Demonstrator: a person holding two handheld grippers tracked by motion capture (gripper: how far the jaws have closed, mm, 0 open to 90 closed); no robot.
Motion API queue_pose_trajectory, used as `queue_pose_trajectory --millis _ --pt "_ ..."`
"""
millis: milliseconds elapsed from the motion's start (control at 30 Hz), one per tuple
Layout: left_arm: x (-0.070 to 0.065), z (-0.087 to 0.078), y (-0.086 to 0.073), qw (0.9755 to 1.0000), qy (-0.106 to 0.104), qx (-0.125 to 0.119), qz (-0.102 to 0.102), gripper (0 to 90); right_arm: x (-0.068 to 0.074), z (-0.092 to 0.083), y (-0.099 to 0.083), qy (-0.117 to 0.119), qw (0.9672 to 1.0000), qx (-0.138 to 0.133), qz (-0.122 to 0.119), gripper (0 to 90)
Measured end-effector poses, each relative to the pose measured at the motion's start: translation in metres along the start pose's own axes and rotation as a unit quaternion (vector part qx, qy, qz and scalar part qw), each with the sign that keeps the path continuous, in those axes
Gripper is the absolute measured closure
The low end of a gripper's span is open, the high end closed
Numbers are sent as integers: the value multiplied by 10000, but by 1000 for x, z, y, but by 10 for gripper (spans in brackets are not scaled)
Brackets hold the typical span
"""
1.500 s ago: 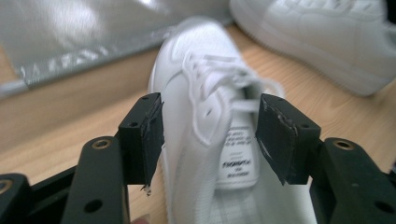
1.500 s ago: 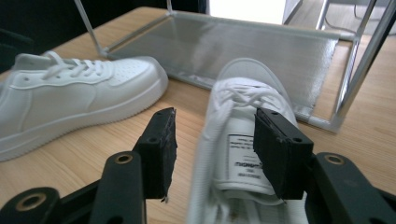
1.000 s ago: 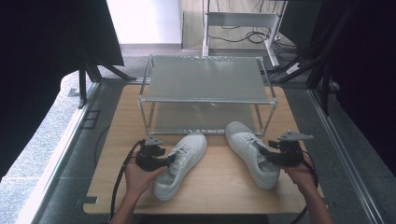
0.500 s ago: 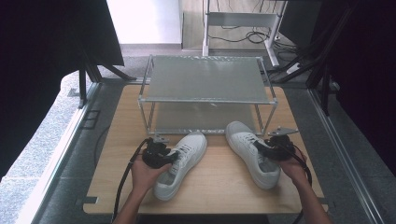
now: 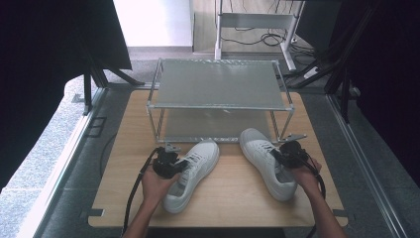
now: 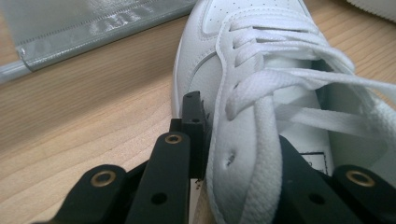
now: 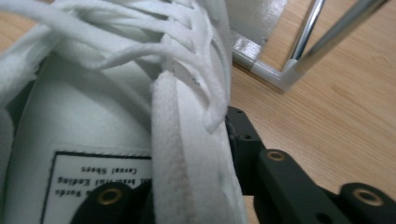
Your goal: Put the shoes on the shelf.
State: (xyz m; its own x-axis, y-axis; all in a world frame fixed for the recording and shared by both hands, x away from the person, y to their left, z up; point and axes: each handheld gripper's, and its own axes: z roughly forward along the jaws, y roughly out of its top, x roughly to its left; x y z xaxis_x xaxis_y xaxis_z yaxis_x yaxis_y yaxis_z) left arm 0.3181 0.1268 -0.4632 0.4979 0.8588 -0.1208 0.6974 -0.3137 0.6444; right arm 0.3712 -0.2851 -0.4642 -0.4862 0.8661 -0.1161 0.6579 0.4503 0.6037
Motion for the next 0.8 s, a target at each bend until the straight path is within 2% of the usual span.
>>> queue_pose_trajectory --millis 100,300,400,500,533,567,600,633,767,800 --pt "2 0 -1 9999 -82 -47 -76 810 -3 0 -1 66 9999 -34 139 861" --pt "6 -2 -3 9993 -207 -163 -247 818 -2 -1 -1 64 9998 -67 201 867" --pt "10 -4 -3 9983 -370 -280 -355 824 0 -2 -1 63 9996 -137 243 868" --pt "15 -10 -2 9958 -627 -435 -503 829 2 -7 -2 160 9991 -311 253 868" --pt "17 -12 -2 9948 -704 -494 -540 829 2 -13 -4 291 9979 -470 327 868" --pt "18 -15 -2 9937 -778 -562 -583 829 2 -13 -4 291 9979 -470 327 868" --pt "21 -20 -2 9915 -874 -704 -651 828 3 -18 -5 444 9960 -647 435 868" --pt "21 -20 -2 9915 -874 -704 -651 828 3 -18 -5 444 9960 -647 435 868" --pt "24 -32 -3 9882 -999 -910 -719 827 6 -30 -8 754 9914 -887 591 867" --pt "25 -38 -4 9860 -1121 -989 -737 826 7 -34 -12 908 9886 -991 676 868"
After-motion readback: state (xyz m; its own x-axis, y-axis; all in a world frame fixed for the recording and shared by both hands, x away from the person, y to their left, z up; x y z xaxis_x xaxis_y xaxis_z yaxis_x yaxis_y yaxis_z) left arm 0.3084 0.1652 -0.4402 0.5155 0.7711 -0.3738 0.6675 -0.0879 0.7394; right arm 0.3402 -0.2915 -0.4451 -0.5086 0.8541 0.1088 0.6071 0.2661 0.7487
